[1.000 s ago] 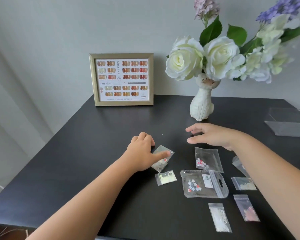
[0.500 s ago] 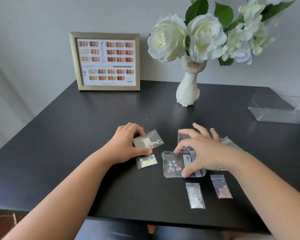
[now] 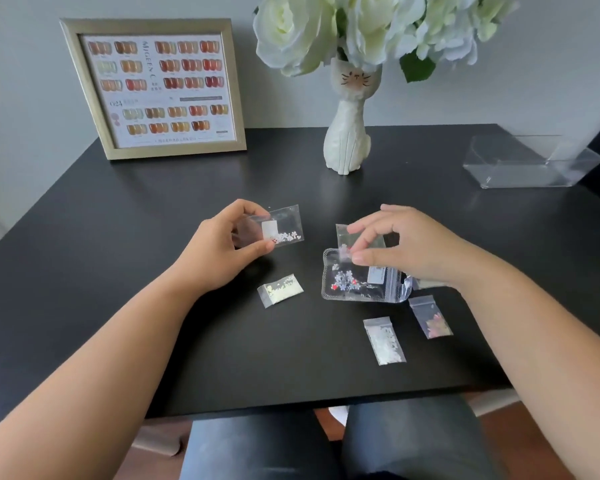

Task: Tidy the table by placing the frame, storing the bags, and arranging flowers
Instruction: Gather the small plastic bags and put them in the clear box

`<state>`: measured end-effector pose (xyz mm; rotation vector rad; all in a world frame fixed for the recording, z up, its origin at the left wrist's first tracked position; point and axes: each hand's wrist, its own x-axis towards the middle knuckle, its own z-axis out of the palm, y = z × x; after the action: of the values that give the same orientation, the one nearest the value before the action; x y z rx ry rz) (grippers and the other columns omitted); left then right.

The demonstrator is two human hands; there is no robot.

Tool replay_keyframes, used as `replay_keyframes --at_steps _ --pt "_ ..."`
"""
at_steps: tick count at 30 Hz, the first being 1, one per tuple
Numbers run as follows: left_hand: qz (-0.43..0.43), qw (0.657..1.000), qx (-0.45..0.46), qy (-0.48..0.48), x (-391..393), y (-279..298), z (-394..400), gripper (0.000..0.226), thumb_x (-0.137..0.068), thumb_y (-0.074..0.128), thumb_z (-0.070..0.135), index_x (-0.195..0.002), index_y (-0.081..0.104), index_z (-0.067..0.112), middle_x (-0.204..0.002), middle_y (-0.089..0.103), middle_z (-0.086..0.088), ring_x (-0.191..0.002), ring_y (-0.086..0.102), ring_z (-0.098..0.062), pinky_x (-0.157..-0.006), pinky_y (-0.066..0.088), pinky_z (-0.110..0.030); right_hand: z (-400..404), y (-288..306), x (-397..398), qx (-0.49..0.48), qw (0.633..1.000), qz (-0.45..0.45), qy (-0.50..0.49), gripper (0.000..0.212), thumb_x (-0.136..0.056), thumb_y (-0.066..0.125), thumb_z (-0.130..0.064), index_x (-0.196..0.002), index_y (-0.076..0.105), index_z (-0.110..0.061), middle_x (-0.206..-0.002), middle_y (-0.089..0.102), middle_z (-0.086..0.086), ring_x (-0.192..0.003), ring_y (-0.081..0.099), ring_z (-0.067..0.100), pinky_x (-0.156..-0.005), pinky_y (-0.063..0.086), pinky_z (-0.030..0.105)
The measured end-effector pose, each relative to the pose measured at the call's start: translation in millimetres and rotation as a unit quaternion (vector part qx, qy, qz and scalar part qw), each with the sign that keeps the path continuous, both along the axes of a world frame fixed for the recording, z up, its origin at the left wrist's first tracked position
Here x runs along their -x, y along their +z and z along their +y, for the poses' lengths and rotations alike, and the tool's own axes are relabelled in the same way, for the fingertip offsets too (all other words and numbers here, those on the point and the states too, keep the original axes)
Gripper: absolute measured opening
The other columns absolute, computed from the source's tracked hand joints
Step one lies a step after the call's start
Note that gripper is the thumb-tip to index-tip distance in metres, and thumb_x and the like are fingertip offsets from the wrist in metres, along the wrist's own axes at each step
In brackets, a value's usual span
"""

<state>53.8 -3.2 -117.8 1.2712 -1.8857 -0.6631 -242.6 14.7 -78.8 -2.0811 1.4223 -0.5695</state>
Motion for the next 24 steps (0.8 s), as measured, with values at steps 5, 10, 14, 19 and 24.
replay_keyframes --at_steps 5,10,14,19,24 --pt "-0.014 0.999 0.02 -0.026 -2 1 -2 0.022 -0.087 0.072 0.03 -0.098 0.06 0.043 -0.087 0.07 0.025 -0.082 0.065 0.003 -0.074 0.041 -0.002 -4 26 25 -0.025 0.991 -0.114 -0.066 0.014 -0.071 0.079 -0.04 -0.08 0.078 -0.029 -0.103 0.072 -0.021 -0.099 0.062 -0.01 -0.086 0.04 0.019" --pt "-0.001 0.999 0.032 -0.014 1 5 -1 0.023 -0.09 0.068 0.03 -0.093 0.061 0.051 -0.09 0.07 0.025 -0.08 0.064 0.003 -0.075 0.042 -0.004 -8 38 56 0.024 0.975 -0.175 -0.132 0.026 -0.058 0.079 -0.042 -0.077 0.078 -0.024 -0.097 0.075 -0.009 -0.101 0.066 0.007 -0.095 0.048 0.037" --pt "0.018 0.999 0.033 0.001 11 7 3 0.012 -0.091 0.067 0.029 -0.092 0.066 0.041 -0.09 0.071 0.024 -0.085 0.064 -0.004 -0.081 0.047 -0.021 -9 29 73 0.056 0.972 -0.179 -0.143 0.012 -0.064 0.083 -0.032 -0.072 0.077 -0.025 -0.094 0.075 -0.009 -0.097 0.066 0.007 -0.094 0.048 0.036" --pt "-0.033 0.994 0.107 0.011 39 26 13 0.01 -0.09 0.069 0.025 -0.097 0.073 0.031 -0.101 0.066 0.012 -0.101 0.061 -0.016 -0.096 0.045 -0.035 -8 25 92 0.136 0.946 -0.221 -0.193 0.011 -0.074 0.08 -0.027 -0.075 0.077 -0.038 -0.079 0.075 -0.014 -0.074 0.067 0.0 -0.066 0.052 0.016" --pt "-0.055 0.988 0.142 -0.012 96 48 20 0.016 -0.092 0.064 0.025 -0.104 0.073 0.03 -0.101 0.064 0.004 -0.099 0.058 -0.02 -0.088 0.049 -0.039 -3 27 138 0.185 0.89 -0.24 -0.341 0.007 -0.074 0.075 -0.033 -0.073 0.075 -0.04 -0.077 0.074 -0.009 -0.068 0.068 0.003 -0.065 0.054 0.026"
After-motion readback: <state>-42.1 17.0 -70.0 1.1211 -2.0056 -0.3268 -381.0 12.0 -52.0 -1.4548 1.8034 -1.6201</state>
